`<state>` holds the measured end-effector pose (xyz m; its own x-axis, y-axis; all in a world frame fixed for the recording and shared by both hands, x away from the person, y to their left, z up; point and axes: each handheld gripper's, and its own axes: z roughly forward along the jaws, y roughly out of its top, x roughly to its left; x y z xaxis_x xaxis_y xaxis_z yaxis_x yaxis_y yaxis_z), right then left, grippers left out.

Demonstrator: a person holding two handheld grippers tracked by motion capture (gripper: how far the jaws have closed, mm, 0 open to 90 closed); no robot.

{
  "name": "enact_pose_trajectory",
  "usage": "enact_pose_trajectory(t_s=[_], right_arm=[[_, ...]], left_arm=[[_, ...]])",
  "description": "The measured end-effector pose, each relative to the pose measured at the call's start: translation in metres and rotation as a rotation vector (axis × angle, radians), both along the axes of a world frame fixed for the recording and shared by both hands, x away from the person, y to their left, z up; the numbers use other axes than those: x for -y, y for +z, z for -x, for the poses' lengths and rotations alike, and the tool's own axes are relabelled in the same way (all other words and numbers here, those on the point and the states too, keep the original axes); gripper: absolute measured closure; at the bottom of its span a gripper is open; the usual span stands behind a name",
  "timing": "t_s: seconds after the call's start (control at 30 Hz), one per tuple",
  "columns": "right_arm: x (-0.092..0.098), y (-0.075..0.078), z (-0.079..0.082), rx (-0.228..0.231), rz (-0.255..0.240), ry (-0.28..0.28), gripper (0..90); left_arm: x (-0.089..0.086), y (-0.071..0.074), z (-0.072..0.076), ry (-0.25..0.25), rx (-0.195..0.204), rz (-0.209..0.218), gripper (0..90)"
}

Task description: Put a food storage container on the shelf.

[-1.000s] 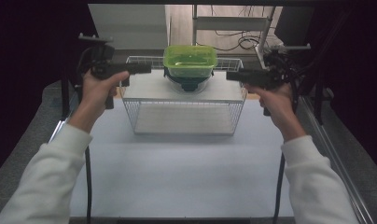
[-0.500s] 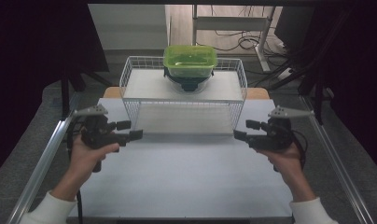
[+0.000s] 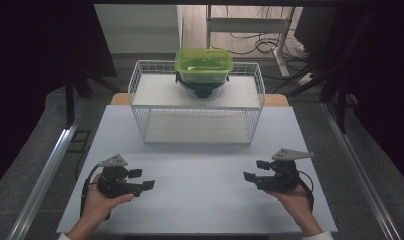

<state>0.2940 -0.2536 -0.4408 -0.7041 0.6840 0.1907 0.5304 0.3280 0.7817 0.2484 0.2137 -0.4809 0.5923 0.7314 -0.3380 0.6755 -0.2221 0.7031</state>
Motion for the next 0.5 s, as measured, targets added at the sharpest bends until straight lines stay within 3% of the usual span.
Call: enact_pose_trajectory(t_s=[0.07,0.27,0.5], right_arm=[[-0.001,-0.007,0.001,0.004,0.03,0.011,28.8],[-0.002,-0.012,0.001,0.003,0.028,0.015,28.6],[-0.003,-0.021,0.001,-0.017,0.045,0.013,27.3]], left_arm=[[0.001,-0.003,-0.001,0.008,-0.001,-0.014,28.0],[-0.002,0.0,0.0,0.024,0.031,-0.01,28.0],[-0.002,-0.007,-0.002,0.024,0.022,-0.039,27.7]])
